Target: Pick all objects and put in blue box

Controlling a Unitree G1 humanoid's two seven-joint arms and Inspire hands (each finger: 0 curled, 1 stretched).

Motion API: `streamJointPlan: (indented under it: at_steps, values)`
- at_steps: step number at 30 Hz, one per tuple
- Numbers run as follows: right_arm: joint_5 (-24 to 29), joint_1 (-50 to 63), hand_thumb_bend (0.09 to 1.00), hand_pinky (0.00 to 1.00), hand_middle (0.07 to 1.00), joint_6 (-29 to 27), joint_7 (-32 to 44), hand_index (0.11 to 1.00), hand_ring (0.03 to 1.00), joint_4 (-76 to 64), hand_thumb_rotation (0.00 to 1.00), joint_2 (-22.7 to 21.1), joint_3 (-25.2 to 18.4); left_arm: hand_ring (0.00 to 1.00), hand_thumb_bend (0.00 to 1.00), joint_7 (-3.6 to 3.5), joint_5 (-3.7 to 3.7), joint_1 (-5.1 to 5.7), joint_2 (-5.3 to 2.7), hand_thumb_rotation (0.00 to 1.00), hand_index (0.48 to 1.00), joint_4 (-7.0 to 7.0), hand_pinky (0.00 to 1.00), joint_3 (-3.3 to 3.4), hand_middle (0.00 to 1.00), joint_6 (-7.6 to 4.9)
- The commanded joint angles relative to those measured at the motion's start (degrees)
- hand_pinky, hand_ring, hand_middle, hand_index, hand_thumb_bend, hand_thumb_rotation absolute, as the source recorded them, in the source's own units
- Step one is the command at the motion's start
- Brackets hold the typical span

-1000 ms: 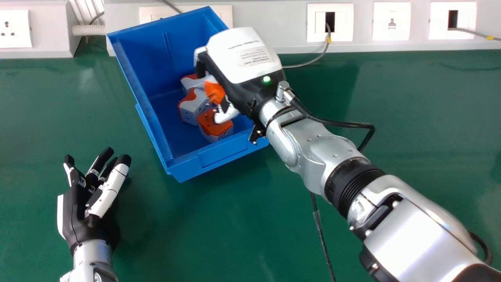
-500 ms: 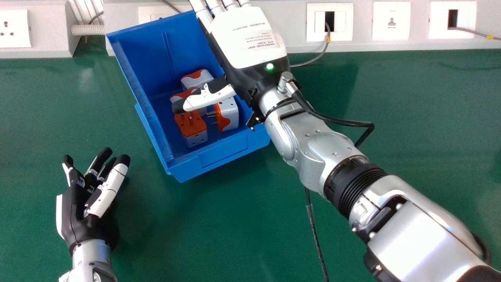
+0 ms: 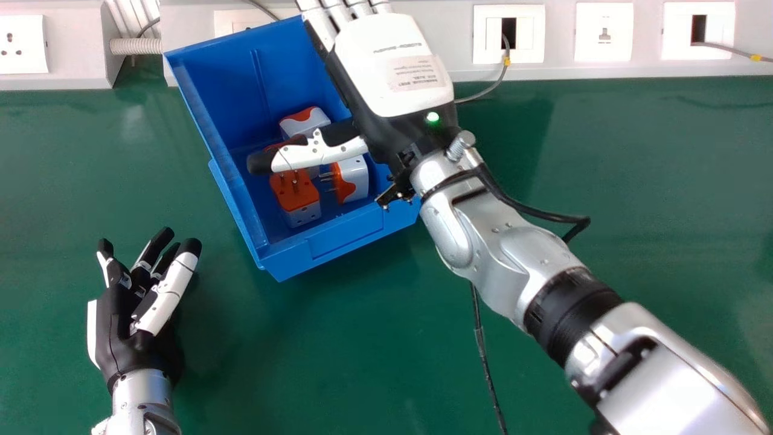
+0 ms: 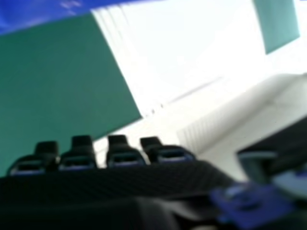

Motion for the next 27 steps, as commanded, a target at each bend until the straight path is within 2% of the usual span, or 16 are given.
streamJointPlan:
  at_steps: [1,4,6,9,10,12,15,17,18,20,22,23,27]
  values:
    - [1.5,3.0,1.0,1.0,1.0,-2.5,-3.3,1.0,1.0,-7.7,0.99,-1.7,-2.2,0.83,0.66,4.83,-0.7,7.9,-2.66,0.03,0.749,8.49,0.81,1.2,0.83,11.27]
    - [3.1,7.9,1.0,1.0,1.0,-6.4,-4.8,1.0,1.0,-11.9,1.0,-2.7,-3.7,0.84,0.67,4.79,-0.32,8.11,-2.61,0.04,0.756,8.54,0.82,0.88,0.83,11.07]
    - [6.0,11.6,1.0,1.0,1.0,-11.9,-6.0,1.0,1.0,-13.6,1.0,-3.1,-5.3,0.84,0.67,4.99,-0.16,8.26,-2.79,0.04,0.756,8.51,0.82,0.75,0.83,10.81]
    - [10.2,17.8,1.0,1.0,1.0,-19.6,-8.1,1.0,1.0,-17.1,1.0,-3.3,-7.9,0.83,0.69,5.01,-0.5,8.37,-3.05,0.03,0.754,8.49,0.8,1.08,0.82,10.83]
    - [11.6,19.9,1.0,1.0,1.0,-22.5,-8.7,1.0,1.0,-18.4,1.0,-3.2,-8.7,0.82,0.68,5.27,-0.5,8.36,-3.02,0.03,0.759,8.54,0.8,1.09,0.82,11.2]
    - [15.6,25.5,0.995,1.0,1.0,-28.3,-8.9,1.0,1.0,-20.0,1.0,-2.8,-10.6,0.82,0.67,5.28,-0.37,8.52,-2.99,0.03,0.786,8.53,0.8,0.99,0.82,11.32]
    - [20.0,32.5,0.997,0.97,1.0,-34.1,-7.7,1.0,1.0,-20.2,1.0,-2.1,-12.3,0.82,0.66,5.12,-0.41,8.75,-2.95,0.02,0.797,8.52,0.8,1.06,0.83,11.26]
    - [21.6,36.2,0.999,0.97,1.0,-37.9,-8.0,1.0,1.0,-18.8,1.0,-1.7,-13.2,0.82,0.66,5.37,-0.65,8.78,-3.06,0.02,0.791,8.57,0.8,1.34,0.83,11.06]
    - [22.6,37.9,1.0,0.97,1.0,-39.5,-8.1,1.0,1.0,-18.0,1.0,-1.3,-13.7,0.83,0.66,5.4,-0.69,8.83,-3.1,0.02,0.788,8.57,0.8,1.4,0.83,10.95]
    - [23.4,40.6,0.99,0.94,1.0,-42.3,-8.8,1.0,0.996,-16.0,1.0,-0.2,-14.9,0.81,0.69,5.43,-0.9,8.84,-3.1,0.02,0.749,8.61,0.79,1.61,0.81,11.12]
    - [24.9,42.9,0.982,0.93,1.0,-43.9,-7.1,1.0,0.996,-14.4,1.0,0.3,-15.4,0.81,0.7,5.23,-0.3,9.13,-2.98,0.02,0.747,8.65,0.79,1.14,0.81,10.82]
    - [26.2,44.0,0.971,0.94,1.0,-44.0,-5.5,1.0,0.997,-14.0,1.0,0.5,-15.5,0.81,0.69,5.18,-0.25,9.22,-3.0,0.02,0.754,8.65,0.79,1.09,0.81,10.75]
    - [31.9,47.7,0.96,0.94,1.0,-44.6,0.5,1.0,0.999,-16.0,1.0,1.6,-16.1,0.81,0.68,4.95,-1.0,9.41,-3.26,0.03,0.757,8.58,0.79,1.67,0.82,11.11]
